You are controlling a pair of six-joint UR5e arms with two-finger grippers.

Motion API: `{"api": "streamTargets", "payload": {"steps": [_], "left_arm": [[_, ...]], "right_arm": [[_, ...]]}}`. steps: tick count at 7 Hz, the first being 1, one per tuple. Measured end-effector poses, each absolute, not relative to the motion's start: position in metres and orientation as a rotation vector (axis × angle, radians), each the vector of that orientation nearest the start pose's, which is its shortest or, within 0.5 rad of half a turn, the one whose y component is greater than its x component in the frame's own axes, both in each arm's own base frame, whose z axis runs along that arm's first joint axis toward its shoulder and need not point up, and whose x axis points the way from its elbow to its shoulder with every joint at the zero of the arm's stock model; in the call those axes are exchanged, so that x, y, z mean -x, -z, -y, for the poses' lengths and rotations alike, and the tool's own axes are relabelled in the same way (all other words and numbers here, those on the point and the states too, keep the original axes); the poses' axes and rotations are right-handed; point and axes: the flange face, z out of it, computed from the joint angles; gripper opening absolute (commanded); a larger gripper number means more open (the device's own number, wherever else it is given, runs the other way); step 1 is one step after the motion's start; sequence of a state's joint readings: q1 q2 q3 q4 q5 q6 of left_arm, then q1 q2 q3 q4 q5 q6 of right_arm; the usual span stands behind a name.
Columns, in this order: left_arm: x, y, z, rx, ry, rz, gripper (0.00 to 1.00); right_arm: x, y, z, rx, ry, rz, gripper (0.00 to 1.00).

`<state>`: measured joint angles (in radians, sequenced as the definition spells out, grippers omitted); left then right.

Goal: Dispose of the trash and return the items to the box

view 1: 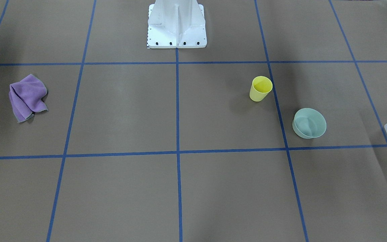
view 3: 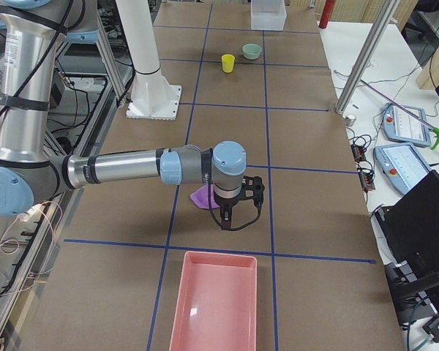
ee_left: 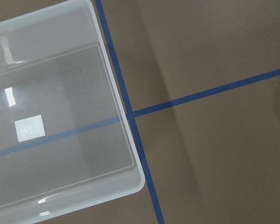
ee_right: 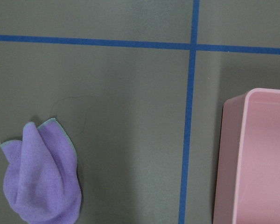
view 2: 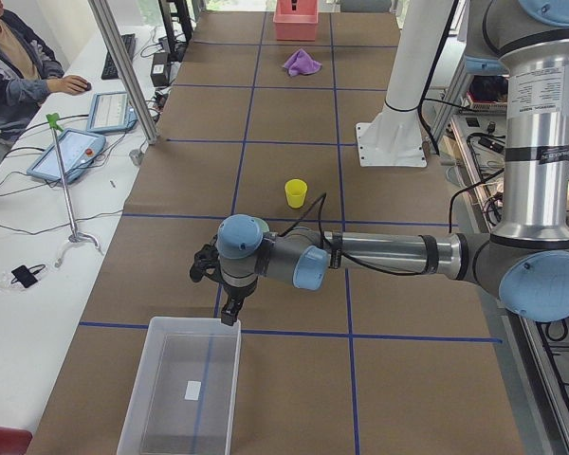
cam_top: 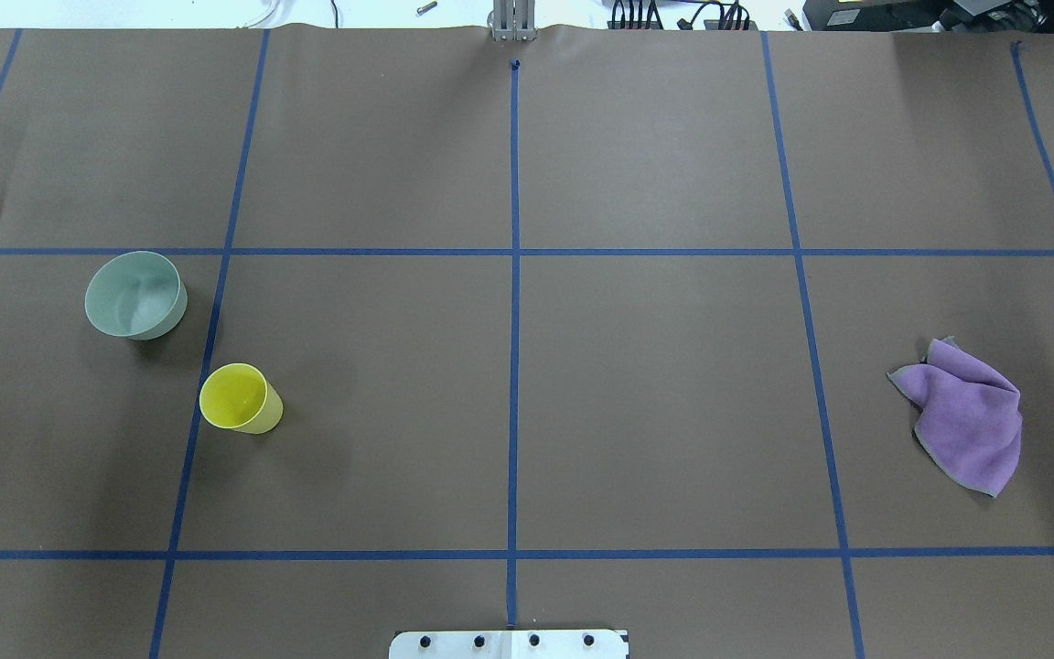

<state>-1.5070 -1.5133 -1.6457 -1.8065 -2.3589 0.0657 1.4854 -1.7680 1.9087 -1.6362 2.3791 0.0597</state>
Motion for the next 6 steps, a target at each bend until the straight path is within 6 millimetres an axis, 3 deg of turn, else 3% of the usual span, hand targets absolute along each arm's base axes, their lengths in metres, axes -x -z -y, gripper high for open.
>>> {"api": "streamTargets", "payload": {"steps": [3,6], "left_arm": [[0.031,-0.616,0.484,-0.249,-0.215,-0.789,0.99],[0.031,-0.618,0.484,-0.23,-0.173,-0.792,0.99]], "right_arm": [[0.02,-0.583,0.426,0.01,0.042,0.786,1.0],[0.107,-0.554,0.426,0.013,-0.086,0.84,1.0]]}}
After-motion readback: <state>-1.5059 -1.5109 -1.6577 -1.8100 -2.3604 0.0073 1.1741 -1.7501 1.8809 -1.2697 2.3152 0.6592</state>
